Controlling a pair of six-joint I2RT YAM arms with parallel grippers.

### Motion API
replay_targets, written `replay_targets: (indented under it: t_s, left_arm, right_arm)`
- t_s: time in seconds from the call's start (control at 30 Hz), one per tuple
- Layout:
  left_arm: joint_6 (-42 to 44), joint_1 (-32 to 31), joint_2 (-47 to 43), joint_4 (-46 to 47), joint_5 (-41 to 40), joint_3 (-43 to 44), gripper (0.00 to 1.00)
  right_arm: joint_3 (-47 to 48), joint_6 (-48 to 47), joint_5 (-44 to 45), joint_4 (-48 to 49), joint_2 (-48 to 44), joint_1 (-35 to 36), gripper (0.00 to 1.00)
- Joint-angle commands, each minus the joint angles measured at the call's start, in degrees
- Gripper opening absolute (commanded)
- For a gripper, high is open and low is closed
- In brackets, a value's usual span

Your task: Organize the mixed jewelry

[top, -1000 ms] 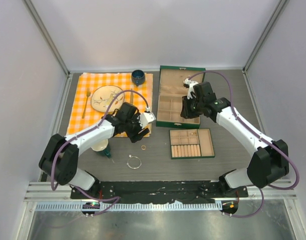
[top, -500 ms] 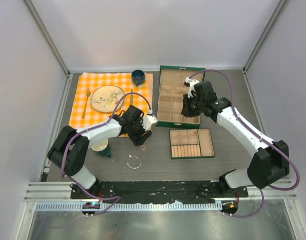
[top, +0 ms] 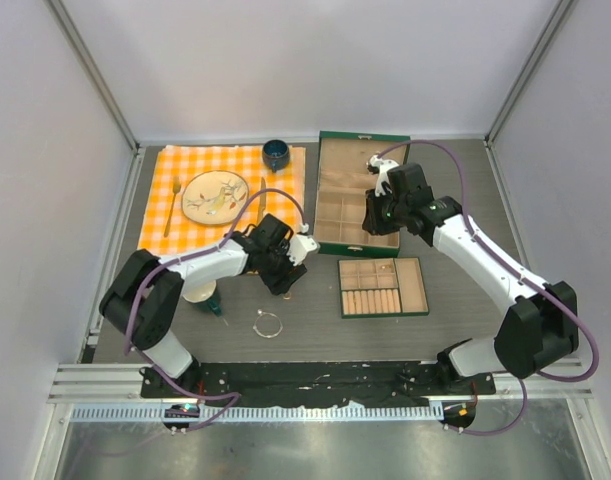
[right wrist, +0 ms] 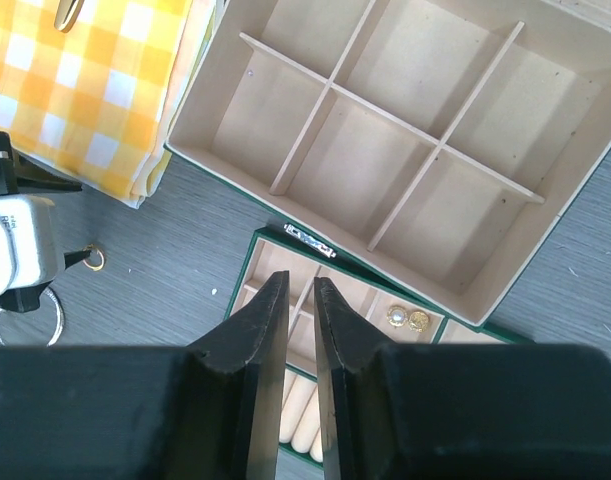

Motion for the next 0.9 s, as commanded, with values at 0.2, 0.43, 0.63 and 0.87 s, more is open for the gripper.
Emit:
replay_targets:
  t_s: [0.2,0.43,0.63,0.87]
  left_arm:
    - [-0.7,-0.3,1.5,0.0,-0.3,2.3,0.57]
    - [-1.1,-0.7,2.3,-0.1,-0.1,2.7,0.55]
    - [-1.4,-0.9,2.4,-0.4,0.4,3.3,0.53]
    - [-2.3,-0.8,1.8,-0.7,1.2,3.7,0.52]
  right_arm:
    - [-0.2,-0.5,0.5,2.4,-2.7,0.1,0.22]
    - [-0.4,-0.5,0.5,2.5,-2.9,0.1,0.21]
    - [-0.7,-0.6,0.3,2.5,-3.0,0.1,0.21]
    - [-0.9,-0.5,-0.1,2.7,-2.9,0.1,0.2]
